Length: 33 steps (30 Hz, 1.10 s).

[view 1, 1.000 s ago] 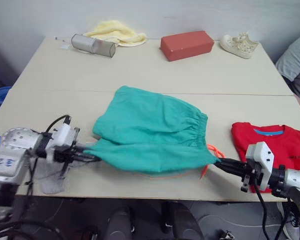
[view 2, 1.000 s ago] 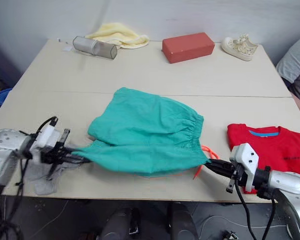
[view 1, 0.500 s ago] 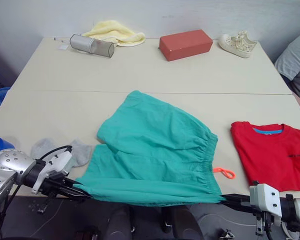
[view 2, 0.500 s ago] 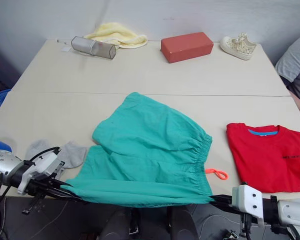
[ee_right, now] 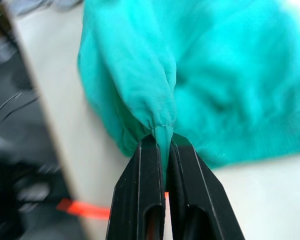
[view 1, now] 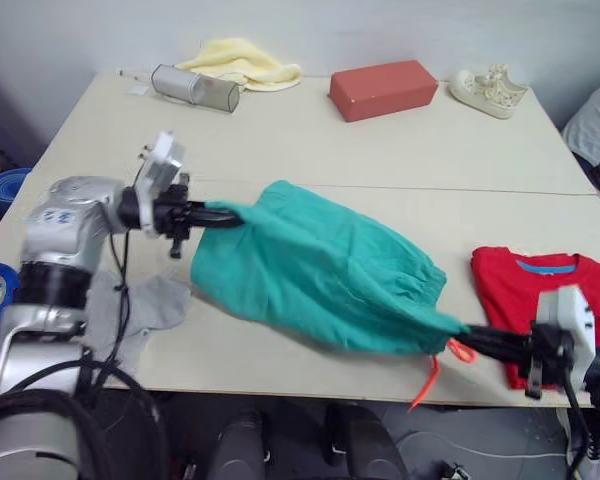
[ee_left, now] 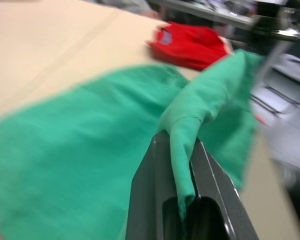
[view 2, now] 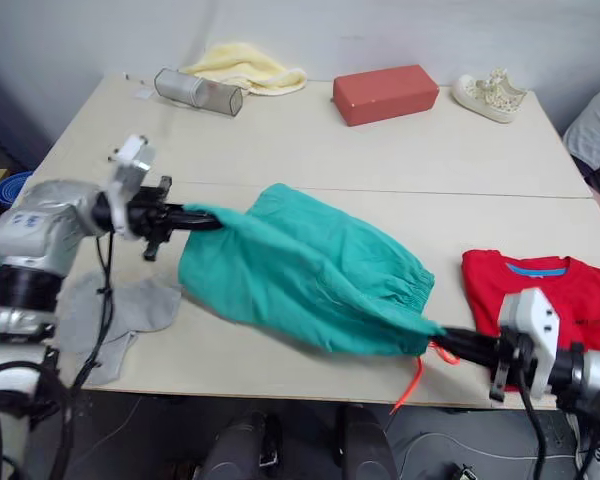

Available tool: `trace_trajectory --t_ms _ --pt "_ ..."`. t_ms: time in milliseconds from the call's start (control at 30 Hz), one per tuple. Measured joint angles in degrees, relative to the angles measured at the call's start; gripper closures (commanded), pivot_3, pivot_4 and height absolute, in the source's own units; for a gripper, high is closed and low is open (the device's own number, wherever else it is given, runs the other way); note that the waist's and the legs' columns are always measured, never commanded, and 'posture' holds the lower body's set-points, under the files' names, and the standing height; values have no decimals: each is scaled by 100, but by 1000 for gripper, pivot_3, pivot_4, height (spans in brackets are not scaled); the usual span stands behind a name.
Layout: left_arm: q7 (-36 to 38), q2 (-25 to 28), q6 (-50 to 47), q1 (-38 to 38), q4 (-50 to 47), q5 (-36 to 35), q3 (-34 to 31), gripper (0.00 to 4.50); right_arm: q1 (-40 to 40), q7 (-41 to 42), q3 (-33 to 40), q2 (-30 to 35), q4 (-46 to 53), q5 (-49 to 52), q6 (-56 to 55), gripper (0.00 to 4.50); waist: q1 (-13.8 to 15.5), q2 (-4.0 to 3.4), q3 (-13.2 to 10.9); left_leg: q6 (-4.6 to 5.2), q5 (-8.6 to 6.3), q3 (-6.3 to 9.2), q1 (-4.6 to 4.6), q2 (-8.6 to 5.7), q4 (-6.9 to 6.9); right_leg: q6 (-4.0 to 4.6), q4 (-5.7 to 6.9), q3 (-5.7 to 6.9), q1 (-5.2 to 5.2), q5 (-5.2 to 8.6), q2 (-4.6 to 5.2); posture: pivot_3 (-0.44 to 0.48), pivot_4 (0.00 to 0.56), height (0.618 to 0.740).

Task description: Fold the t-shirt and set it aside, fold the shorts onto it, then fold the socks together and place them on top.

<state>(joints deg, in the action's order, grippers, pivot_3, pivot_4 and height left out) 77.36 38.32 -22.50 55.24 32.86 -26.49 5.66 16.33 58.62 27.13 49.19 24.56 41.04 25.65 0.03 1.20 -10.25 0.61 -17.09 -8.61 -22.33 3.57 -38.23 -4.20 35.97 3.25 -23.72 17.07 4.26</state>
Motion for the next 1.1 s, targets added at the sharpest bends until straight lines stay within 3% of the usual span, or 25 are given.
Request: trace_trajectory --t_ms 267,400,633,867,967,1100 --pt "-478 -899 1104 1091 2335 830 -135 4456 -1423 -1035 -346 -324 -636 -183 346 4500 -12 5 -7 0 2 -18 -10 2 0 -8 3 15 -19 -1 1 0 150 740" --pt "-1302 -1302 1622 1427 3242 1144 -359 4456 -1969 -1557 -706 -367 -1131 -634 475 4500 -10 10 -10 4 3 -18 -16 1 -4 -12 2 17 -21 -3 8 0 150 740" --pt "-2580 -1694 1949 1608 3978 1461 -740 4456 -2255 -2124 -932 -702 -1577 -1073 571 4500 -6 10 -10 3 6 -20 -28 -2 -5 -18 3 19 -29 -5 11 0 150 740" --pt "-2799 -1823 2075 1559 4160 1772 -815 4456 -2110 -2183 -933 -1012 -1569 -1115 578 4500 -12 11 -11 -4 10 -19 -32 -17 -7 -19 7 24 -31 -5 5 0 150 740" --pt "-2983 -1890 2077 1481 4205 1770 -1023 3875 -2044 -2201 -923 -1129 -1564 -1162 414 3773 -21 11 -11 -6 13 -18 -31 -11 -8 -19 12 23 -32 -5 5 0 150 740" --pt "-3173 -1833 2670 1342 4197 1772 -1249 2637 -1951 -2090 -718 -1104 -1547 -1222 11 2380 -15 12 -11 -8 16 -18 -30 -3 -7 -19 17 23 -32 -6 5 0 150 740"
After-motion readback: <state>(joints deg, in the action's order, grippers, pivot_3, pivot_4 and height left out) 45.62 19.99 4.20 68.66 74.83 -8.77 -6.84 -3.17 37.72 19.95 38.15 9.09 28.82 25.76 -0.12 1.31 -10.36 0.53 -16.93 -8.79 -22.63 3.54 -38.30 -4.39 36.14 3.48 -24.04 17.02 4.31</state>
